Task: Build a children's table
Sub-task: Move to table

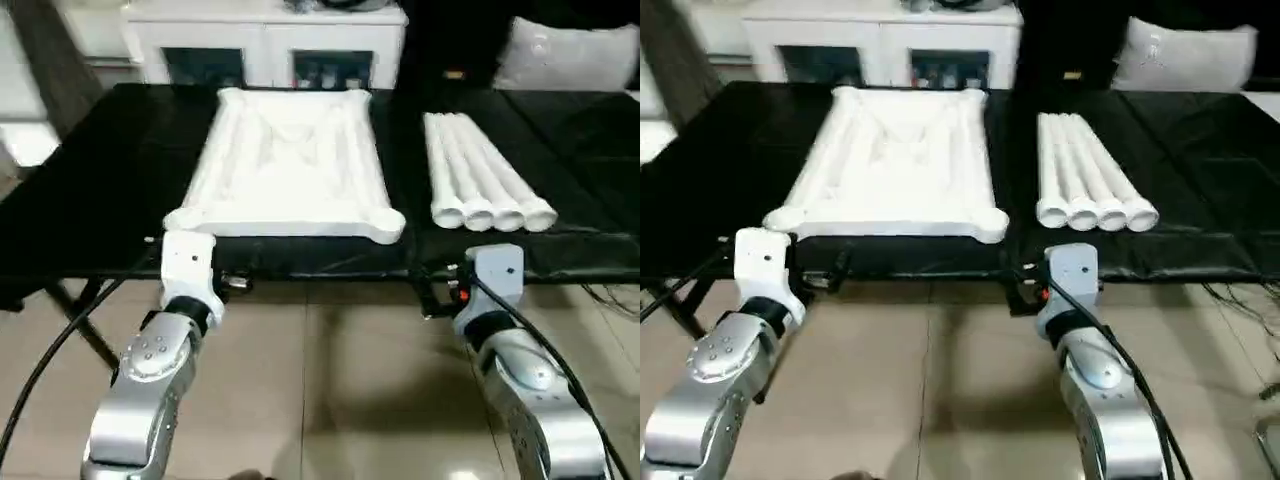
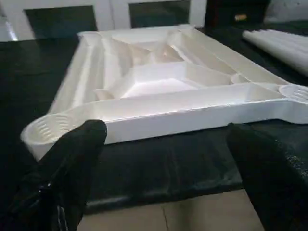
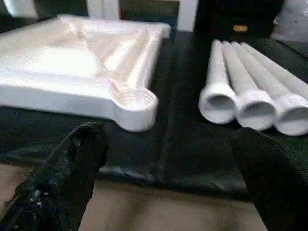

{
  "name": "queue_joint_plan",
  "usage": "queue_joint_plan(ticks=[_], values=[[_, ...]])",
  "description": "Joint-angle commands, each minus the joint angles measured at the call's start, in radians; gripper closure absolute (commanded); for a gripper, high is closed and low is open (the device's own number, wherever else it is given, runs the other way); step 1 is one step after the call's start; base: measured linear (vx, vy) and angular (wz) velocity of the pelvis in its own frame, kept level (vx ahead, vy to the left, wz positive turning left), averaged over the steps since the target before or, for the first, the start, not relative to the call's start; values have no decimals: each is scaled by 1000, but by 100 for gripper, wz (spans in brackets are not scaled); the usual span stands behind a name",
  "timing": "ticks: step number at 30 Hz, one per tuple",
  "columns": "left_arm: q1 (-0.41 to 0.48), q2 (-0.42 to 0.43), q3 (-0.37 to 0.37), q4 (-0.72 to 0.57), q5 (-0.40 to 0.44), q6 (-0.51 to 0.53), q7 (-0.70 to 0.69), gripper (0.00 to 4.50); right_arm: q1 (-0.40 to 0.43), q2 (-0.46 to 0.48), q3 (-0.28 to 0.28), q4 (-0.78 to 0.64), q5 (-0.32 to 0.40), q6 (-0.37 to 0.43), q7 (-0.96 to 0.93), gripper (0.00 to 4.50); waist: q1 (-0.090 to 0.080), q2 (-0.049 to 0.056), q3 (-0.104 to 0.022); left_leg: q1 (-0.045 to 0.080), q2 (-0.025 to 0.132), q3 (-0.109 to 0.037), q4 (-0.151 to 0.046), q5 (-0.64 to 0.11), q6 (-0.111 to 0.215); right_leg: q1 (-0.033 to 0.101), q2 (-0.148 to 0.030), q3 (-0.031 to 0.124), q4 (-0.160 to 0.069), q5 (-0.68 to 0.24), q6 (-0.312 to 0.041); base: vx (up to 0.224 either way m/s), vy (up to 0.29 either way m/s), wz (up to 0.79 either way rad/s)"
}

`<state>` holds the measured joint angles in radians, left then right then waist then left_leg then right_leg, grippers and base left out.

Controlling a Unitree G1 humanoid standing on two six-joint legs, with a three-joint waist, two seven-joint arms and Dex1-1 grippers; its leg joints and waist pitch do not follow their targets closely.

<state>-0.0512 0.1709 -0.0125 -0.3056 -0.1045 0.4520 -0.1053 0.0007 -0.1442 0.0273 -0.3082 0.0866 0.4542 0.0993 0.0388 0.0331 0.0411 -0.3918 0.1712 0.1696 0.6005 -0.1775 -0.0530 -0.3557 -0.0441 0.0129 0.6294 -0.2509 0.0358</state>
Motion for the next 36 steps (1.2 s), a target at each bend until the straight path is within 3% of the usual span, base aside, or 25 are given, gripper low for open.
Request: queue_joint_plan(ticks=[1,3,4,6,7,9,10,13,16,18,22,25,27,30,32,35,36], values=[[-12,-1,-1,-2,1,-5,-4,2,-15,-11,7,-1,0,9,18,0,3,1,-48,29,42,-34,-88,-333,-62,15,-66,20,-86,-105,-70,0,0,0],[-18,-5,0,0,0,-5,0,2,-14,-14,11,2,1,8,24,0,-1,-2,-42,44,42,-30,-90,-430,-45,15,-62,20,-102,-248,-81,0,0,0],[-20,-6,0,0,1,-4,1,2,-14,-15,11,3,4,7,25,0,-3,-3,-37,57,39,-25,-92,-486,-33,19,-56,16,-116,-346,-91,0,0,0],[-22,-8,1,1,1,-2,2,2,-12,-17,12,1,0,12,18,0,-6,-1,-28,76,33,-22,-93,-544,-18,23,-50,10,-135,-465,-101,0,0,0],[-23,-9,0,0,1,-2,1,2,-12,-18,11,-1,0,14,18,0,-8,-4,-28,81,32,-21,-96,-542,-9,28,-49,11,-142,-475,-106,0,0,0],[-22,-11,0,3,3,-4,1,2,-13,-19,9,3,-3,13,22,0,-6,0,-33,86,36,-22,-103,-509,2,41,-48,10,-139,-405,-125,65,13,1],[-22,-11,0,4,3,-4,1,2,-13,-20,9,4,-4,12,22,0,-7,-4,-41,81,36,-22,-104,-475,10,52,-47,11,-134,-348,-134,70,14,1],[-19,-13,0,7,6,-7,2,2,-15,-22,8,8,-9,10,29,0,-3,2,-58,69,34,-18,-95,-276,85,84,-44,2,-110,-47,-178,98,13,2],[-15,-15,-2,4,9,-6,4,2,-15,-26,9,7,-7,7,35,0,3,-6,-66,51,20,-14,-78,-160,135,108,-39,3,-98,93,-177,76,9,3],[-11,-16,-3,2,11,-6,5,2,-15,-30,12,9,-6,6,39,0,5,-8,-68,52,20,-16,-72,-123,158,111,-34,0,-89,144,-167,68,4,4],[-7,-14,-4,4,17,-10,4,2,-19,-30,18,14,-13,2,41,0,3,0,-68,67,27,-24,-66,-79,201,105,-33,-16,-75,175,-158,30,1,2],[-8,-12,-4,8,18,-13,1,2,-18,-28,18,11,-15,-2,42,0,4,-5,-63,64,25,-22,-66,-88,205,111,-39,-16,-83,143,-168,0,0,0],[-22,-8,-7,18,21,-17,-5,2,-22,-20,16,8,-10,-23,43,0,7,-4,-64,58,23,-22,-67,-93,184,120,-41,-15,-90,101,-178,0,0,0],[-39,-8,-7,24,19,-18,-10,2,-30,-13,15,4,-7,-31,41,0,4,5,-65,71,31,-30,-71,-92,182,113,-39,-23,-86,78,-181,0,0,0],[-47,-12,-6,26,18,-18,-11,2,-36,-11,12,6,-7,-32,37,0,-1,3,-64,77,35,-34,-72,-98,191,109,-40,-27,-85,68,-188,0,0,0],[-50,-16,-8,28,18,-19,-12,2,-42,-5,-1,8,4,-20,32,0,-1,1,-63,64,28,-28,-68,-99,190,120,-48,-21,-92,56,-203,0,0,0],[-49,-17,-9,31,19,-22,-11,2,-44,-5,-5,11,4,-21,29,0,-4,19,-70,118,50,-12,-73,-140,117,91,-32,-3,-84,15,-207,0,0,0]])
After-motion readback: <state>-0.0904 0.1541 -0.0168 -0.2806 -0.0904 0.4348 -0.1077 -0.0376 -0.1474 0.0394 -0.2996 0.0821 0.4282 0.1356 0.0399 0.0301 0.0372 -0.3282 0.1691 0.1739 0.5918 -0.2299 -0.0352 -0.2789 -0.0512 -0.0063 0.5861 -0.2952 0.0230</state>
